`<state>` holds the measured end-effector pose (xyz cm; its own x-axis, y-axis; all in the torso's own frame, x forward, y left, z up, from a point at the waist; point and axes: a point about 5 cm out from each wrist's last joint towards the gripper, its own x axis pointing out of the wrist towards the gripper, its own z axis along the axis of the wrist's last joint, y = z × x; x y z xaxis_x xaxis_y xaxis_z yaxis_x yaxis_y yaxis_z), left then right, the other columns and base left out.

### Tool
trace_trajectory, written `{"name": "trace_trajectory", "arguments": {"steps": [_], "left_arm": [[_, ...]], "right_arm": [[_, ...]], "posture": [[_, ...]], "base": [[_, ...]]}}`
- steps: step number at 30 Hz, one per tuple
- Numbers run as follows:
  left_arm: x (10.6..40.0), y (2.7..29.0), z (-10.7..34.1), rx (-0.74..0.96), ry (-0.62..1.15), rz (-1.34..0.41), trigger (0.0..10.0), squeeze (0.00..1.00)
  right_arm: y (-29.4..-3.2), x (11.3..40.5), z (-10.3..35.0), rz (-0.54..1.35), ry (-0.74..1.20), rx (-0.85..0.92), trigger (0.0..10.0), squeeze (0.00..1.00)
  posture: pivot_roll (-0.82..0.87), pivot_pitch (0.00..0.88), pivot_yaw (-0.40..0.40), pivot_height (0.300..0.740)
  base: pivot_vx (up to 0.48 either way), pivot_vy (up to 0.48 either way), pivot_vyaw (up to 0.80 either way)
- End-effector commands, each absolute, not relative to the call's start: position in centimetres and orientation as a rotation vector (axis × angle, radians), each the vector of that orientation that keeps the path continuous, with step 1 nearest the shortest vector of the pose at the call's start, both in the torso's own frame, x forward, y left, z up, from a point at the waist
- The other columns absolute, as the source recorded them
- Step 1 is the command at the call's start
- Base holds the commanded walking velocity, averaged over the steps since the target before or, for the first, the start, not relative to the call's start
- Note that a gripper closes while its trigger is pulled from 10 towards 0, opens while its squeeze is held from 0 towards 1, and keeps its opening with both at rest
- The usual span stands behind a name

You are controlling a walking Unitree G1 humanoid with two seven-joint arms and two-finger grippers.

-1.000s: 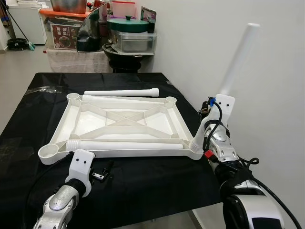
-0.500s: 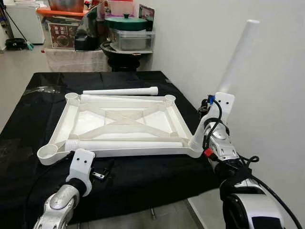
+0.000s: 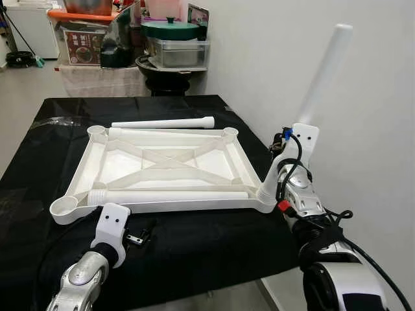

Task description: Building children table

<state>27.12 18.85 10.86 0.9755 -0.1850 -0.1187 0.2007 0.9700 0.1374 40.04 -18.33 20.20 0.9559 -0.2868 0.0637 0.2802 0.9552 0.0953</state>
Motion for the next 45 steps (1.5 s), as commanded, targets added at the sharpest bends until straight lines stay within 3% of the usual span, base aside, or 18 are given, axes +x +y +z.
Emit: {"name": "trace_trajectory", "arguments": {"steps": [1,5,6,7,8,45], "left_arm": [[27.2,18.4,10.7,0.144,0.103,-0.209,10.0,0.0],[27.3,18.3,10.7,0.143,0.102,-0.21,10.0,0.0],[27.3,18.3,10.7,0.142,0.102,-0.21,10.0,0.0],[27.3,18.3,10.7,0.142,0.102,-0.21,10.0,0.0],[27.3,18.3,10.7,0.142,0.103,-0.21,10.0,0.0],[27.4,18.4,10.4,0.136,0.115,-0.217,10.0,0.0]], "right_arm": [[-19.4,39.6,18.3,-0.318,-0.002,0.064,10.0,0.0],[-19.4,39.6,18.4,-0.313,-0.007,0.073,10.0,0.05],[-19.4,39.6,18.5,-0.313,-0.008,0.074,10.0,0.73],[-19.4,39.6,18.5,-0.313,-0.008,0.074,10.0,0.73],[-19.4,39.6,18.5,-0.311,-0.009,0.077,10.0,1.0],[-18.3,39.3,22.3,-0.147,-0.192,0.091,10.0,1.0]], "posture": [[0.08,0.0,-0.087,0.74],[0.08,0.0,-0.087,0.74],[0.08,0.0,-0.088,0.74],[0.08,0.0,-0.088,0.74],[0.08,0.0,-0.089,0.74],[0.07,0.0,-0.079,0.74]], "base": [[0.0,0.0,0.0],[0.0,0.0,0.0],[0.0,0.0,0.0],[0.0,0.0,0.0],[0.0,0.0,0.0],[0.0,0.0,0.0]]}}
